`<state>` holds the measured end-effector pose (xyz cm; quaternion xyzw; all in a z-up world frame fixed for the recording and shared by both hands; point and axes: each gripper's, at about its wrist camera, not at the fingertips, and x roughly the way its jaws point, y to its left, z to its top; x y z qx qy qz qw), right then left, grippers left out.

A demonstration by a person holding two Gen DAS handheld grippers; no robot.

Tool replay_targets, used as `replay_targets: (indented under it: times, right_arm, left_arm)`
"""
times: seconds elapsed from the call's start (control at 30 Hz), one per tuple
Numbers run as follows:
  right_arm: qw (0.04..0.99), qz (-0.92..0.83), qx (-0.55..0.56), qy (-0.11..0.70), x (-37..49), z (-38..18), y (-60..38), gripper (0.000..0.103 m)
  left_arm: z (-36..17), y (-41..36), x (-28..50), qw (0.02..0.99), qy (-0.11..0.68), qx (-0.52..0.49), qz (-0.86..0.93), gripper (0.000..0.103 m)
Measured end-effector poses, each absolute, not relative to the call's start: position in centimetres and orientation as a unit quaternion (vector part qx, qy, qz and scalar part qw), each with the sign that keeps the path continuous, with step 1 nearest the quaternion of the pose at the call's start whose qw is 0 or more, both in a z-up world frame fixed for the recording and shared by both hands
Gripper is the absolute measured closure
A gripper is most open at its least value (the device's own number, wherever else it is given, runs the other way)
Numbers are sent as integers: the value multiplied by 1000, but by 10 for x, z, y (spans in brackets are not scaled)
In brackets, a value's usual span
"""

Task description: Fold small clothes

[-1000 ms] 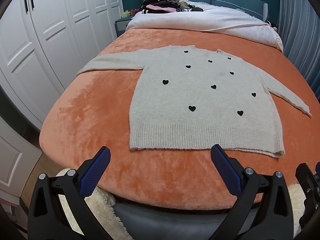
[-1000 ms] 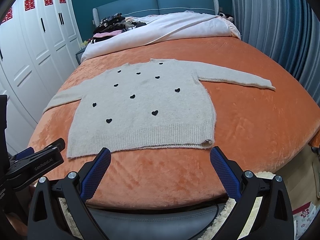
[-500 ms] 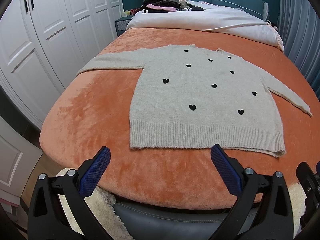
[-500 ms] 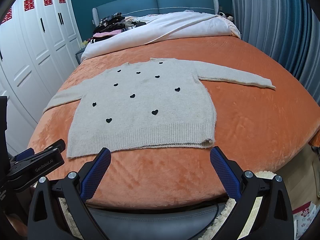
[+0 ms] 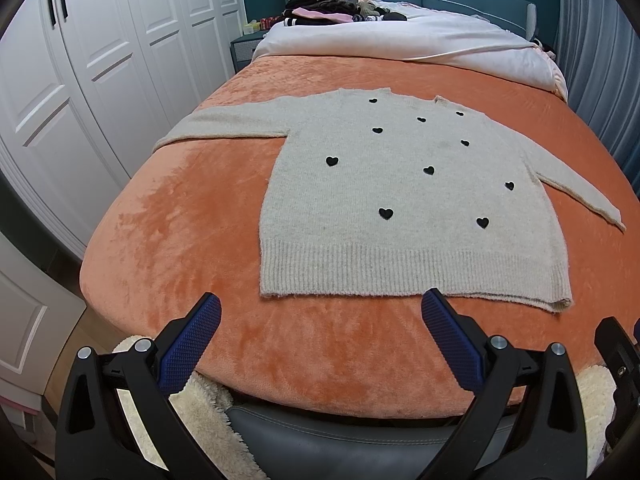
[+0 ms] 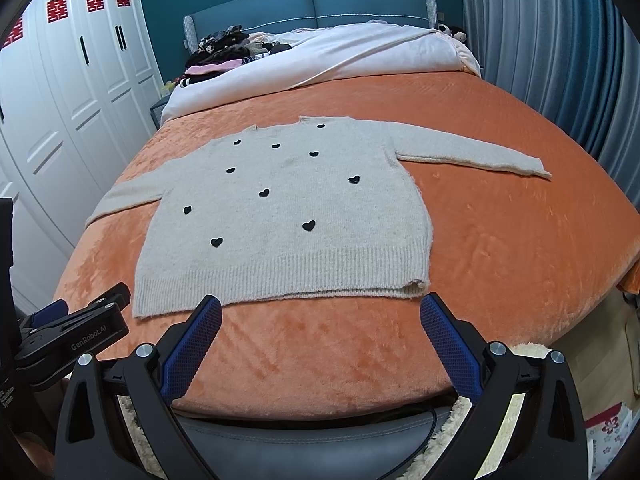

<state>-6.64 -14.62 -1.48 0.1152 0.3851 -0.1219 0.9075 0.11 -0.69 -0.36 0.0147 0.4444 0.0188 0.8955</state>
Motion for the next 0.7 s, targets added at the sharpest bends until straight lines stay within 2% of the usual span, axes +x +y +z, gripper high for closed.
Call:
replay_targets:
  times: [0.7]
  right_arm:
    - [905,-119,121,390,-60,-17,-148,5]
  left_arm:
    - [-6,-3,1,893,448,20,21,5]
